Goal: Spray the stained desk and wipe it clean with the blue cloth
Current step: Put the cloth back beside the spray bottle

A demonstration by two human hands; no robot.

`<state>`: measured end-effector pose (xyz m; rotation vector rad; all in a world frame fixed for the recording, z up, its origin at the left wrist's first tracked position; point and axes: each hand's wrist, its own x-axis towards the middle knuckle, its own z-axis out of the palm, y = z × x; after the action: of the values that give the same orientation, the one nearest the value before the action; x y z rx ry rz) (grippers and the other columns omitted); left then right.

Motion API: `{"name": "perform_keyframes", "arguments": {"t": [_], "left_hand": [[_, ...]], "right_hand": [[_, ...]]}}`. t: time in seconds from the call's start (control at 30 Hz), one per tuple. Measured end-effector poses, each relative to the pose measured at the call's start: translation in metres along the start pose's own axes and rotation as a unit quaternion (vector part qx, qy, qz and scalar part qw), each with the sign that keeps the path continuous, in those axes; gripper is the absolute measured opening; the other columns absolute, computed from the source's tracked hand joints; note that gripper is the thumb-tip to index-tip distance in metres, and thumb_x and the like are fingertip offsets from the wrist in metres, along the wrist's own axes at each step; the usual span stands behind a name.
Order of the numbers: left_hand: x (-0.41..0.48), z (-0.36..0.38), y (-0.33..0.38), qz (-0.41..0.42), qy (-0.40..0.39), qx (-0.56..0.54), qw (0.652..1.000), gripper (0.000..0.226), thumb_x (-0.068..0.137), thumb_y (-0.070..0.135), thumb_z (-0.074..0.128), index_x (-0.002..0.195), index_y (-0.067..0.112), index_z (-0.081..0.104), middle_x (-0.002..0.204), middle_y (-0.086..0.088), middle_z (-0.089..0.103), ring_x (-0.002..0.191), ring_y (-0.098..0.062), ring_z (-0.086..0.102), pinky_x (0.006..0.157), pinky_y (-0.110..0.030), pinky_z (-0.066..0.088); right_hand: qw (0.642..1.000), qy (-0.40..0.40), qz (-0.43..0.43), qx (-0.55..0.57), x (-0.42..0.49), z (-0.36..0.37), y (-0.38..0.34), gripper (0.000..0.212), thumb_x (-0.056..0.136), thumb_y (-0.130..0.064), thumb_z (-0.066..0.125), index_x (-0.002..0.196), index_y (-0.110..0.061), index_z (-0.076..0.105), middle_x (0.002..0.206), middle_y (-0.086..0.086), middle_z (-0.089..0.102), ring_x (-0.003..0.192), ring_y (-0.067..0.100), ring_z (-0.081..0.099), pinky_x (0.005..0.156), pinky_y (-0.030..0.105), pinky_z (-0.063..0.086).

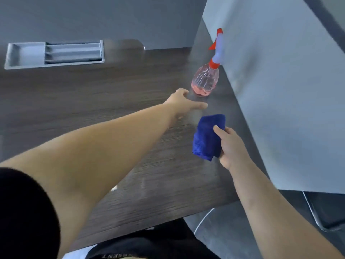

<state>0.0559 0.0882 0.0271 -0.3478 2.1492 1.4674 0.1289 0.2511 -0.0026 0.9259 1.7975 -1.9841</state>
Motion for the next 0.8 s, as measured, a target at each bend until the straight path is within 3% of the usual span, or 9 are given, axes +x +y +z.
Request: {"name": "perform_keyframes", "arguments": {"t": [0.1, 0.17, 0.27, 0.43, 0.6, 0.8], "left_hand": [[0.041, 0.020, 0.032, -0.031, 0.036, -0.041, 0.998, 0.100, 0.067, 0.046, 0.079, 0.146, 0.025, 0.021, 0.136, 0.001, 0.038, 0.113, -0.019, 0.049, 0.096, -0.036, 0.048], [0.066, 0.030, 0.046, -0.019, 0.082, -0.015, 0.996, 0.110, 0.063, 0.044, 0.082, 0.148, 0.028, 0.013, 0.144, -0.003, 0.028, 0.125, -0.026, 0.042, 0.101, -0.042, 0.044], [0.098, 0.035, 0.061, 0.027, 0.133, 0.047, 0.990, 0.110, 0.062, 0.041, 0.084, 0.147, 0.029, 0.015, 0.146, -0.003, 0.027, 0.132, -0.027, 0.034, 0.106, -0.043, 0.037], [0.120, 0.044, 0.049, 0.049, 0.117, 0.075, 0.989, 0.098, 0.056, 0.034, 0.083, 0.138, 0.031, 0.031, 0.132, 0.000, 0.041, 0.116, -0.024, 0.050, 0.096, -0.042, 0.047], [0.126, 0.047, 0.039, 0.088, 0.159, 0.055, 0.982, 0.072, 0.060, 0.025, 0.080, 0.122, 0.027, 0.043, 0.117, 0.001, 0.053, 0.092, -0.013, 0.054, 0.077, -0.026, 0.047], [0.120, -0.002, 0.016, 0.080, 0.203, 0.066, 0.974, 0.064, 0.061, 0.030, 0.079, 0.117, 0.029, 0.048, 0.104, 0.007, 0.063, 0.093, -0.013, 0.059, 0.078, -0.026, 0.049]], "right_hand": [[1.000, -0.002, 0.020, 0.018, 0.025, -0.016, -0.019, 0.018, 0.094, -0.021, 0.055, 0.111, -0.016, 0.055, 0.111, 0.004, 0.065, 0.098, 0.022, 0.064, 0.067, 0.033, 0.050], [0.999, -0.005, 0.025, 0.023, 0.039, -0.023, -0.030, 0.022, 0.095, -0.021, 0.054, 0.115, -0.014, 0.055, 0.112, 0.004, 0.066, 0.097, 0.022, 0.064, 0.065, 0.032, 0.050], [0.999, -0.003, 0.033, 0.039, 0.063, -0.030, -0.047, 0.019, 0.094, -0.019, 0.054, 0.113, -0.014, 0.056, 0.109, 0.004, 0.066, 0.096, 0.021, 0.064, 0.065, 0.031, 0.050], [0.996, -0.009, 0.064, 0.061, 0.087, -0.031, -0.054, 0.019, 0.095, -0.017, 0.054, 0.113, -0.014, 0.056, 0.111, 0.005, 0.066, 0.098, 0.023, 0.064, 0.065, 0.032, 0.051], [0.993, -0.009, 0.076, 0.086, 0.103, -0.032, -0.057, 0.025, 0.095, -0.015, 0.052, 0.120, -0.012, 0.054, 0.113, 0.006, 0.065, 0.100, 0.025, 0.063, 0.070, 0.036, 0.052], [0.986, -0.021, 0.083, 0.143, 0.127, -0.005, -0.077, 0.034, 0.097, -0.010, 0.048, 0.130, -0.012, 0.048, 0.124, 0.008, 0.059, 0.103, 0.025, 0.060, 0.067, 0.036, 0.051]]}}
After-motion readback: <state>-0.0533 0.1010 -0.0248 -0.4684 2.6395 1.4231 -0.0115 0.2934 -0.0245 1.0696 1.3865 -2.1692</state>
